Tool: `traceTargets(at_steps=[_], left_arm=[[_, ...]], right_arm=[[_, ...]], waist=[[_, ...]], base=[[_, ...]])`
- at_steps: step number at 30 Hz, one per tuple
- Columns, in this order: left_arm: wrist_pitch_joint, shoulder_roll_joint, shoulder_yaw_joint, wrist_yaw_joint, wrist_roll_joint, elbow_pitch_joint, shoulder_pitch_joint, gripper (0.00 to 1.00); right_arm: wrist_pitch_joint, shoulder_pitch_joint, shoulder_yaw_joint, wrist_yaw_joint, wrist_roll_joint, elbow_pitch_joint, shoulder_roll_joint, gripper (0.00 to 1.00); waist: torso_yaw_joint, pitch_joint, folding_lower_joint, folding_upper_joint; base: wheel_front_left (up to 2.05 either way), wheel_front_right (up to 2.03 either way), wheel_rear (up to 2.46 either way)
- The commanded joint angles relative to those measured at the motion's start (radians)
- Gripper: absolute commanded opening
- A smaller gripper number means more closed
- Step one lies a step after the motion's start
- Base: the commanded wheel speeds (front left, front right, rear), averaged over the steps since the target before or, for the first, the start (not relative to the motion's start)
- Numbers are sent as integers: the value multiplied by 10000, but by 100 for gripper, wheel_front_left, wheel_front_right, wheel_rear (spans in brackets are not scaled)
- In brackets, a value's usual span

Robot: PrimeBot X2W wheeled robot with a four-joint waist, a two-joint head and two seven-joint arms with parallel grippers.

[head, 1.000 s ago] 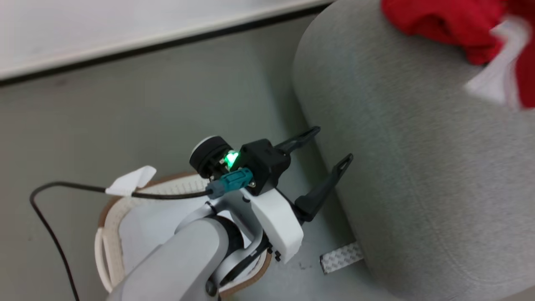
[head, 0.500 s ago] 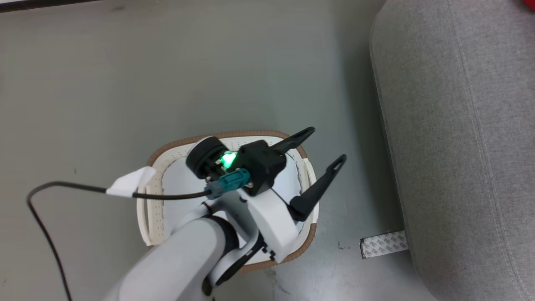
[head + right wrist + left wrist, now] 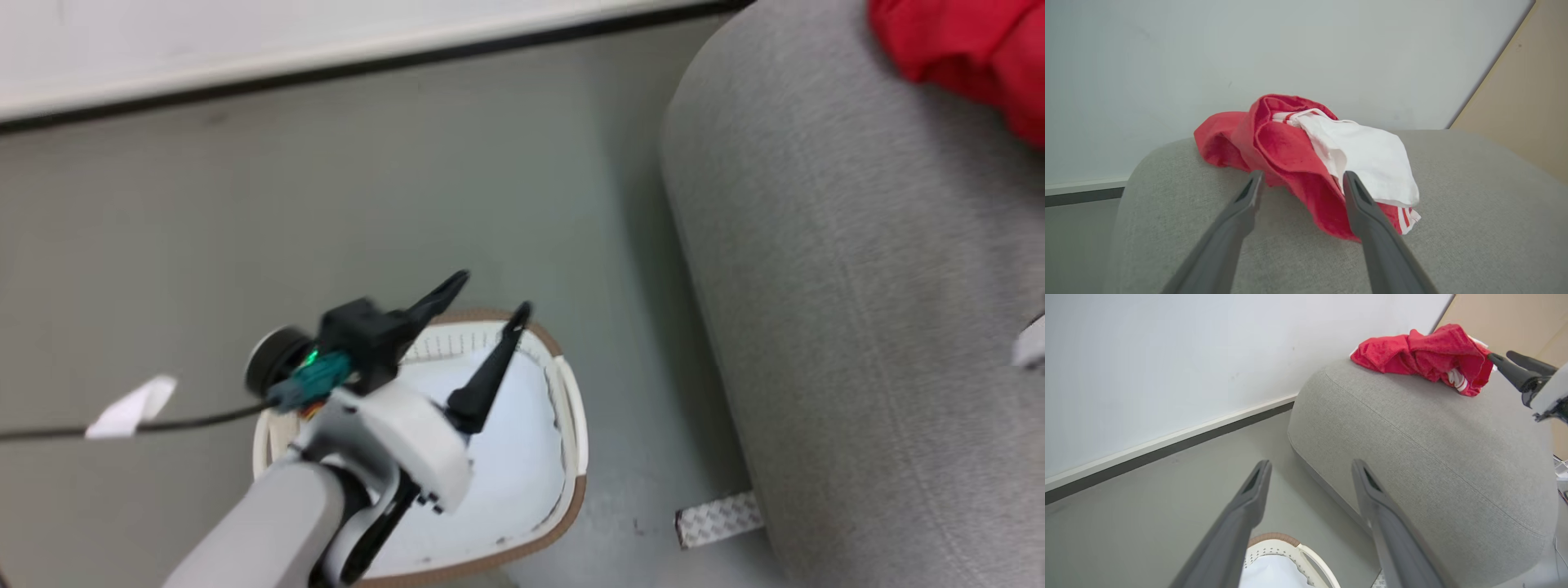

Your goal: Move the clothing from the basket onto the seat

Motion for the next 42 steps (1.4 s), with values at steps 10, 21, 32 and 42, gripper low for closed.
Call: traceTargets(at_steps=[10,21,32,42], left_arm=[[-2202,181,664,639,-322,986,2131,100],[-4016,-143,1534,1504,-416,2314,4385,100],[-4090,-882,3228,1122,681,1720,5779,100],[-4092,-1699,4295,468,1569,1680,6161,100]], right_arm=[[8,3812,2244,-26,1380,-3471,724,100],[6,6224,3937,-26,2095,-4604,768,100],[6,7102,4321,-26,2415,-4183,766,100],[6,6958,4481,-26,2498,-3984,768,100]], waist=[[397,-2543,-1,0],[1265,-4273,-1,0],[1679,-4674,-1,0],[1680,-4666,-1,0]], base=[[0,0,0],[0,0,0],[0,0,0],[0,0,0]])
